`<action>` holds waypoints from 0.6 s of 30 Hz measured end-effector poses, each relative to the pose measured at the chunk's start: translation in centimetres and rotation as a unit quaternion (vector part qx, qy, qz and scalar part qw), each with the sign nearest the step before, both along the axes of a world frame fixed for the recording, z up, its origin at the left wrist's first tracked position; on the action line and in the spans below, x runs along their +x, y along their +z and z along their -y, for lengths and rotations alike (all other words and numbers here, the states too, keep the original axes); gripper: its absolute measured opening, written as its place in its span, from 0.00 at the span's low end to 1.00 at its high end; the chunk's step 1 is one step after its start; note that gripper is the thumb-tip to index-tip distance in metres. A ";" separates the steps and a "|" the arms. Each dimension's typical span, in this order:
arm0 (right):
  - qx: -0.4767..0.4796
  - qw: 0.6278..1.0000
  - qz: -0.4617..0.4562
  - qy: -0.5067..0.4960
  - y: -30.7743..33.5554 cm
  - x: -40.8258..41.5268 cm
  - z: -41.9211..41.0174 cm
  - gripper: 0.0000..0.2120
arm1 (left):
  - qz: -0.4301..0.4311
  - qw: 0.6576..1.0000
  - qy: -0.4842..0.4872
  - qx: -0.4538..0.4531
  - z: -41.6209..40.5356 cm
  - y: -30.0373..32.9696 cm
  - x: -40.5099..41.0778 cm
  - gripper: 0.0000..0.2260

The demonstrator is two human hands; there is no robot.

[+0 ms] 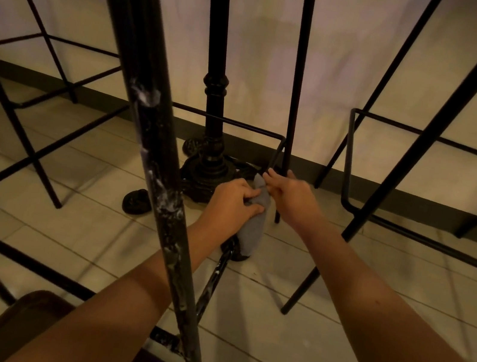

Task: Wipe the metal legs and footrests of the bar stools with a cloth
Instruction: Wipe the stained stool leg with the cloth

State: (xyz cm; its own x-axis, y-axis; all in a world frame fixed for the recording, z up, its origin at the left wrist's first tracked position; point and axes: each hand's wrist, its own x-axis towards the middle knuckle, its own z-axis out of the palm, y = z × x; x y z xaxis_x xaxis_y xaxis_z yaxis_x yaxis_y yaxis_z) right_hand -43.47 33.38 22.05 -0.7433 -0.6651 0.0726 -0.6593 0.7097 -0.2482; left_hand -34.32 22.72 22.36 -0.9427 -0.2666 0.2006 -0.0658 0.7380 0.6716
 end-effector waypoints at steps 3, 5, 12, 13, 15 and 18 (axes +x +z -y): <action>-0.016 0.999 0.038 -0.012 0.2 0.1 0.2 0.19 | 0.003 1.000 -0.005 0.001 -0.1 -0.1 0.8 0.16; -0.013 0.999 0.050 -0.009 0.5 0.3 0.2 0.19 | 0.005 1.000 -0.005 0.003 -0.1 -0.2 1.3 0.16; -0.022 0.997 0.071 0.007 1.3 1.0 0.1 0.19 | 0.019 1.000 -0.006 -0.013 0.1 0.0 1.8 0.16; -0.026 0.997 0.073 0.005 1.4 1.0 0.1 0.19 | 0.021 1.000 -0.006 -0.011 0.0 0.2 1.6 0.15; -0.020 0.998 0.057 0.003 1.3 1.1 0.2 0.18 | 0.023 1.000 -0.005 -0.009 -0.2 0.5 1.3 0.14; -0.012 0.999 0.043 -0.003 1.1 1.1 0.3 0.18 | 0.023 1.000 0.001 -0.011 -0.2 0.2 1.5 0.13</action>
State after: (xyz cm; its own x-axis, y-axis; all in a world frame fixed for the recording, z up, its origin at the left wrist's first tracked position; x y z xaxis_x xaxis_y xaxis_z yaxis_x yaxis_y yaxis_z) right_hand -42.34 33.04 23.15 -0.7509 -0.6600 0.0253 -0.6314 0.7061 -0.3207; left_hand -32.81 22.87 22.58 -0.9506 -0.2639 0.1635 -0.0966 0.7520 0.6520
